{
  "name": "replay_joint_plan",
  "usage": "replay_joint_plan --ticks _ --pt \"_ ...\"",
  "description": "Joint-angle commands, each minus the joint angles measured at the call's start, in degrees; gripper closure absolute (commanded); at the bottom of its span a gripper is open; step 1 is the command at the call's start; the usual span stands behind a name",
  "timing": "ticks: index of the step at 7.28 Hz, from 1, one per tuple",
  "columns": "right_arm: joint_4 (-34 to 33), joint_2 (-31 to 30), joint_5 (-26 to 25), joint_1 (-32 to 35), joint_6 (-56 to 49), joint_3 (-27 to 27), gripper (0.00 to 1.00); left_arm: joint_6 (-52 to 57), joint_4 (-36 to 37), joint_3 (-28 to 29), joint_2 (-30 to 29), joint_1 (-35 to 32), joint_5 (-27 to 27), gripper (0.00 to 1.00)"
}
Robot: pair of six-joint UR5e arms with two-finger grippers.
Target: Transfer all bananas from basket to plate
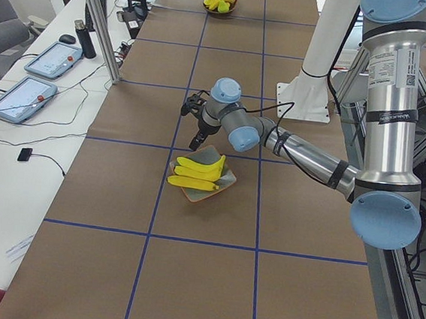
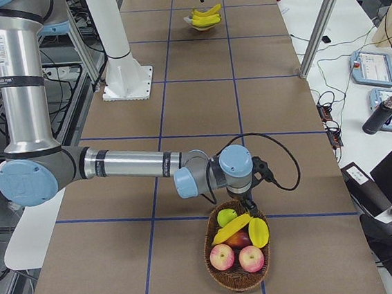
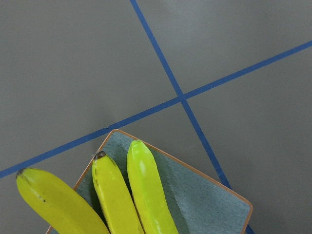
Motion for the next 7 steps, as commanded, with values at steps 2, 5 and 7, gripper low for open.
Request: replay_joint_plan --ticks 2,5,7 --pt "2.1 -2.8 -6.2 0.1 -4.9 -2.6 0.01 0.0 0.0 -0.3 -0.3 0.0 0.0 0.0" --pt "8.2 -2.0 -6.4 -0.3 0.3 -8.3 0.04 0.0 -0.1 -0.4 -0.2 -0.1 0.0 0.0" --pt "8.5 -2.0 -4.2 -0.5 1.4 -8.4 0.08 0.0 -0.1 -0.7 -0.1 -0.1 -0.1 0.0"
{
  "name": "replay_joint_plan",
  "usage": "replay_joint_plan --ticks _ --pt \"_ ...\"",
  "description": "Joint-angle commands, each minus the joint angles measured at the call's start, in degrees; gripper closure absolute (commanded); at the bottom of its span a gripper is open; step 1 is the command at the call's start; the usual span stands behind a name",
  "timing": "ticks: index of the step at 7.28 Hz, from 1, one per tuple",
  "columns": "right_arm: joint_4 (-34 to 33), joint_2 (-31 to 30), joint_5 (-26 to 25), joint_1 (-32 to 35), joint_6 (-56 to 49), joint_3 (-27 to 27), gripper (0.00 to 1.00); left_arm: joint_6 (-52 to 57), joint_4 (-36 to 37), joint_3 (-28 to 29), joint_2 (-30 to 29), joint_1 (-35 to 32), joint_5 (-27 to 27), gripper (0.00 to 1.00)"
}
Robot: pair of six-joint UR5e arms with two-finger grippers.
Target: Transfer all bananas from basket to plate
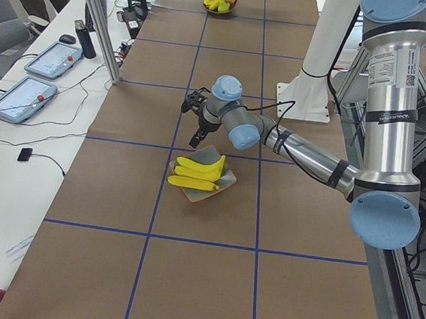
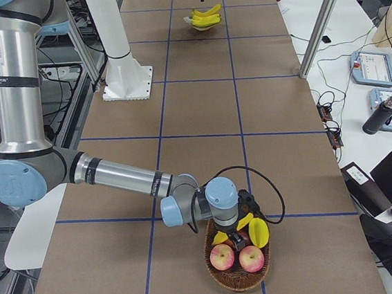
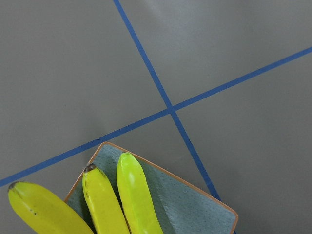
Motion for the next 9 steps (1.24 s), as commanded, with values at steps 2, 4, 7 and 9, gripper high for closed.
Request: replay_joint_plan --ticks 2,4,7,9 --pt "0.3 0.0 1.8 -1.2 2.1 -0.3 0.12 0.0 0.0 -0.2 0.0 0.0 0.0 0.0" --pt "0.3 -0.1 1.7 -1.8 2.1 -0.4 0.2 0.0 0.0 -0.2 0.0 0.0 0.0 0.0" --pt "1.1 -0.1 1.3 -2.7 2.1 -1.6 0.34 -0.1 0.0 -0.3 0.0 0.0 0.1 0.0" --pt "3.3 0.1 1.4 -2.8 2.4 -2.7 0.54 0.0 0.0 -0.2 0.0 0.0 0.1 0.0"
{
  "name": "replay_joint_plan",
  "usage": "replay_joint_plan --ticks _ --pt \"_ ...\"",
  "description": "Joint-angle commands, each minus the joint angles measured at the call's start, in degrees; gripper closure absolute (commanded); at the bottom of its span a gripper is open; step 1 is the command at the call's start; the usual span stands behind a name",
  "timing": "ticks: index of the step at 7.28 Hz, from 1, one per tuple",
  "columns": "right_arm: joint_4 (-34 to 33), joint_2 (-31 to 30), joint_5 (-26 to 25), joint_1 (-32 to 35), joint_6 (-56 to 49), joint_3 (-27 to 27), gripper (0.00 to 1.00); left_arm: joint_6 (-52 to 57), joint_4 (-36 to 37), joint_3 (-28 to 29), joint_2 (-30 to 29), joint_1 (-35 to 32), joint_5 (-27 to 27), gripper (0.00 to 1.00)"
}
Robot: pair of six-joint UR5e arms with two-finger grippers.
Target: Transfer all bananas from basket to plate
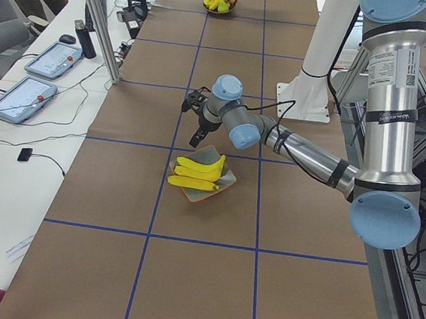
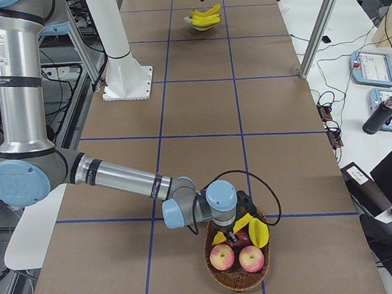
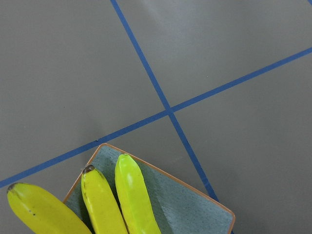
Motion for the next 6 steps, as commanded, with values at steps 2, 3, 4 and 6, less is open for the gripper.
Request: replay_joint_plan --ticks 2,3,4,6 --pt "1.0 0.7 0.4 -0.1 0.1 0.0 1.0 0.0 0.0 -0.1 0.2 -0.1 0.0 0.0" --pt "1.0 0.8 0.8 0.0 -0.1 0.6 1.0 0.0 -0.1 -0.2 0.3 -0.1 0.0 0.0" --pt "0.9 1.1 1.1 0.1 -0.3 1.0 1.0 0.0 -0.1 -0.2 0.4 -0.1 0.0 0.0" --pt "-0.1 1.3 5.6 4.1 -0.4 4.1 1.0 -0.1 -0.1 -0.3 0.4 -0.1 0.0 0.0"
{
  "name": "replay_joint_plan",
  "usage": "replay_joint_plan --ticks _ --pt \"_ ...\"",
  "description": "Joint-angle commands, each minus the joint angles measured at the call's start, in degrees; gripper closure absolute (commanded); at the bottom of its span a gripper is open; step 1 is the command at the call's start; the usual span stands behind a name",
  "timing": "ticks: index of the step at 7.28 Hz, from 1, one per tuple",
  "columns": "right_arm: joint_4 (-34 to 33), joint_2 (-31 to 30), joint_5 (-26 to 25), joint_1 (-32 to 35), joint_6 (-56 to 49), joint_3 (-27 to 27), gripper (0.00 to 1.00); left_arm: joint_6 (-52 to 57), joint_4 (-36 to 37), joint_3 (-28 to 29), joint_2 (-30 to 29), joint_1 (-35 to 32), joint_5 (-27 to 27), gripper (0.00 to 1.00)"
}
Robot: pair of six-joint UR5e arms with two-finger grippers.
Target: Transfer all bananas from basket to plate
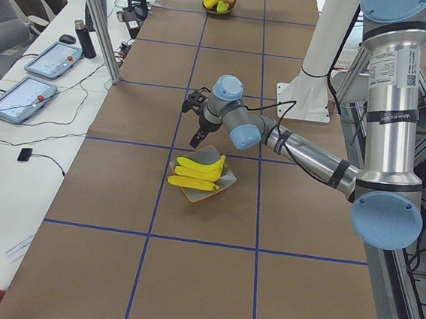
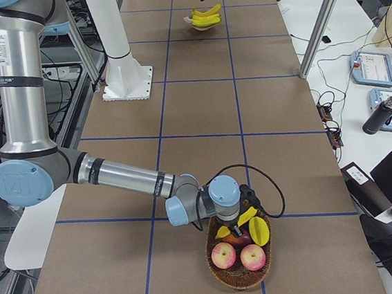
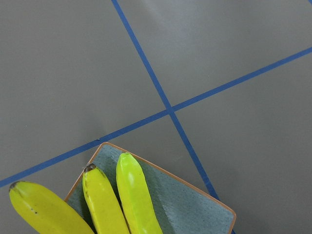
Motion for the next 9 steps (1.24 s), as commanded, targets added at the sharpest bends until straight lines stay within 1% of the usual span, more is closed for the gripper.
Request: replay_joint_plan --ticks 1,2,3,4,5,6,7,8,9 --pt "-1.9 1.4 4.1 3.9 -0.1 2.2 1.0 0.0 0.0 -0.1 0.1 0.0 -0.1 0.0" --pt "-5.4 3.6 4.9 5.3 -0.1 3.8 1.0 -0.2 0.0 -0.2 0.1 0.0 -0.1 0.0" --pt "-10.0 5.8 5.0 5.3 0.5 7.0 1.0 -1.0 -0.5 -0.3 0.0 0.0 -0.1 0.0" --pt "-14.8 8.5 4.9 5.3 0.7 9.9 1.0 -3.2 -0.7 -1.5 -0.4 0.1 -0.1 0.0" --pt "-17.7 11.2 4.9 5.3 0.9 11.9 1.0 -6.1 -0.8 -2.1 -2.0 0.4 -0.1 0.0" --pt "-18.0 13.0 5.4 4.4 3.0 14.2 1.0 -10.7 -0.8 -1.8 -6.0 0.7 -0.2 0.0" --pt "-17.7 13.2 5.6 1.7 7.0 18.2 1.0 -16.1 -0.8 -1.6 -11.2 1.0 -1.1 0.0" --pt "-17.6 13.3 5.5 -1.2 13.5 22.7 1.0 -23.0 -0.7 -1.1 -16.2 1.7 -3.3 0.0" --pt "-17.5 13.4 5.3 -4.5 21.3 26.7 1.0 -28.3 -0.4 -1.0 -20.0 3.0 -3.5 0.0"
